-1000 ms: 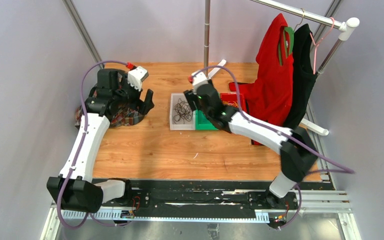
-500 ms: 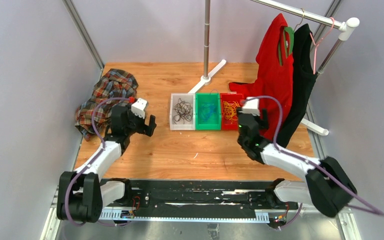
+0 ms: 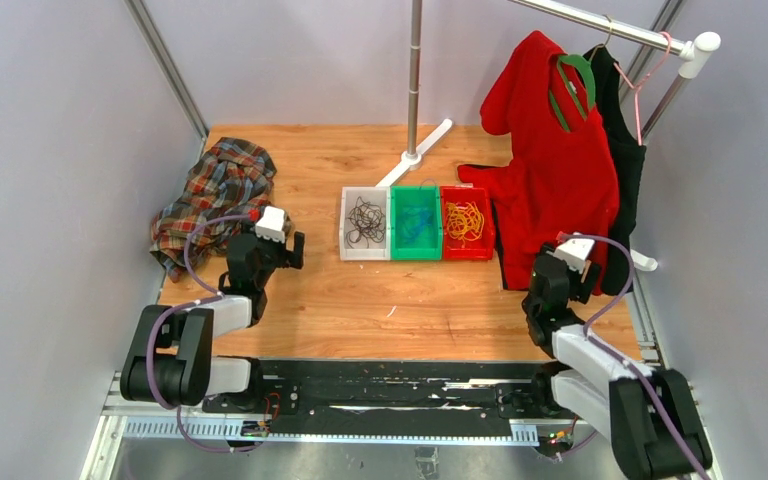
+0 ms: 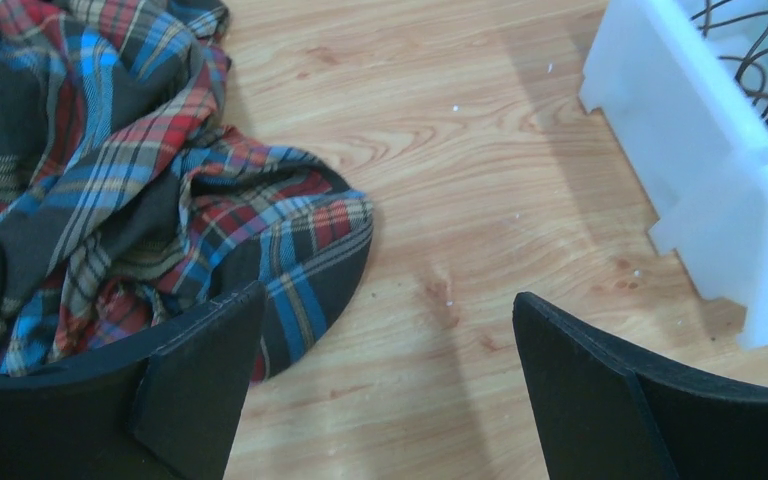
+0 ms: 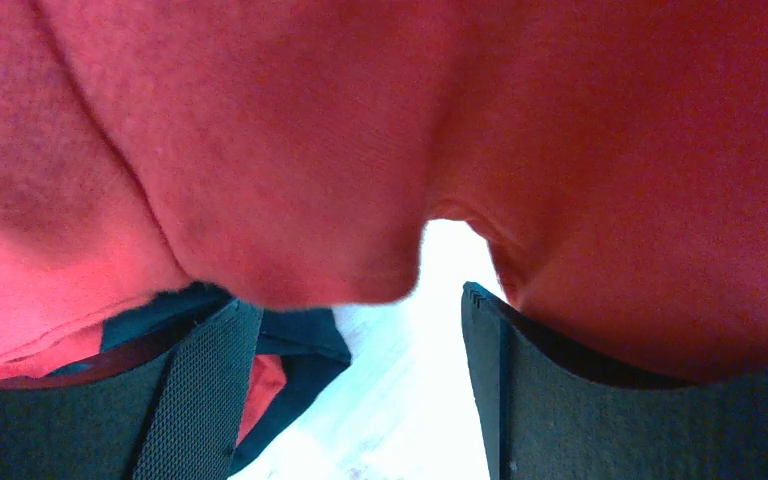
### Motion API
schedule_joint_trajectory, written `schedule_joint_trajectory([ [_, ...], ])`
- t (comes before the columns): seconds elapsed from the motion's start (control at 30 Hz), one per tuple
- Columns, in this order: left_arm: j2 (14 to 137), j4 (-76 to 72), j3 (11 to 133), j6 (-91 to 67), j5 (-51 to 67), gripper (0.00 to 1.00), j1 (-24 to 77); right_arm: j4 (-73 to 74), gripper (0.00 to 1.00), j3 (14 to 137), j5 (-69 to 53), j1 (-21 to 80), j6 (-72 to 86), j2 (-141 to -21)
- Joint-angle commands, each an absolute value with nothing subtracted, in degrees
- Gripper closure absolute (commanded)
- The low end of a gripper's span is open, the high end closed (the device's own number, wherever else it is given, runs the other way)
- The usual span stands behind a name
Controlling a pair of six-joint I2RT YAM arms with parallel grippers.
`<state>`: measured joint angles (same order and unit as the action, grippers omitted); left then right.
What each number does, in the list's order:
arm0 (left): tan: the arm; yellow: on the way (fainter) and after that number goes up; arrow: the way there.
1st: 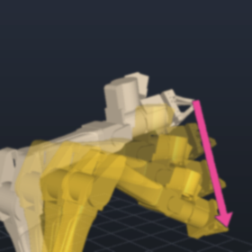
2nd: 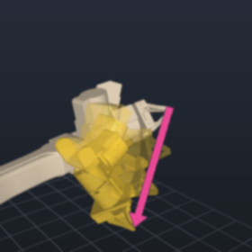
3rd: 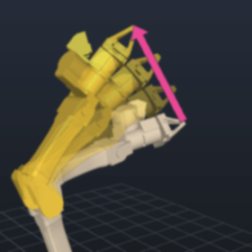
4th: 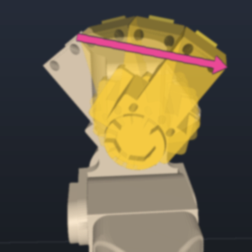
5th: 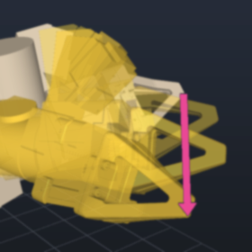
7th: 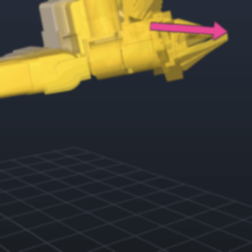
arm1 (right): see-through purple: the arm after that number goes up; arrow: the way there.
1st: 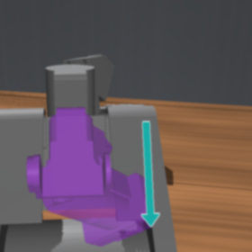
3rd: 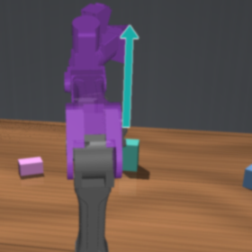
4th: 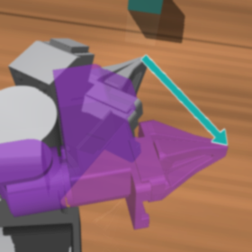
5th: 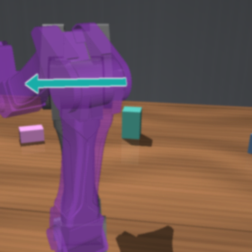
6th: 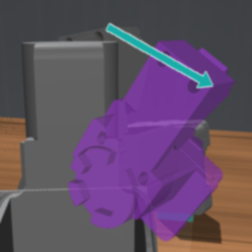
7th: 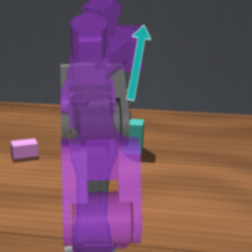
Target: Untangle the cables
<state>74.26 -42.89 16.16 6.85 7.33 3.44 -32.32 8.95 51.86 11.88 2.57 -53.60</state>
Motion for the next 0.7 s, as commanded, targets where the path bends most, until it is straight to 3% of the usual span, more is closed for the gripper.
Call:
schedule_joint_trajectory([
  [0.0, 74.83, -55.75, 12.09, 6.71, 3.64, 0.02, 2.9, -42.81, 0.28, 9.2, 45.08, 10.53, 1.28, -60.84],
  [0.1, 79.01, -69.19, 7.62, 6.1, 4.18, 0.02, 2.9, -49.67, 0.28, 9.68, 40.75, 10.28, -1.39, -65.79],
  [0.2, 76.48, -60.06, 10.15, 6.74, 3.71, 0.02, 2.9, -57.8, 0.27, 9.56, 37.23, 9.99, -2.44, -72.13],
  [0.4, 77.59, -62.02, 10.21, 5.54, 2.37, 0.02, 2.9, -59.4, 0.26, 11.04, 21.46, 6.05, -4.18, -78.62],
  [0.67, 77.78, -63.29, 9.75, 5.43, 2.02, 0.02, 2.9, -57.72, 0.24, 12.76, 20.79, 5.63, -4.09, -79.74],
])
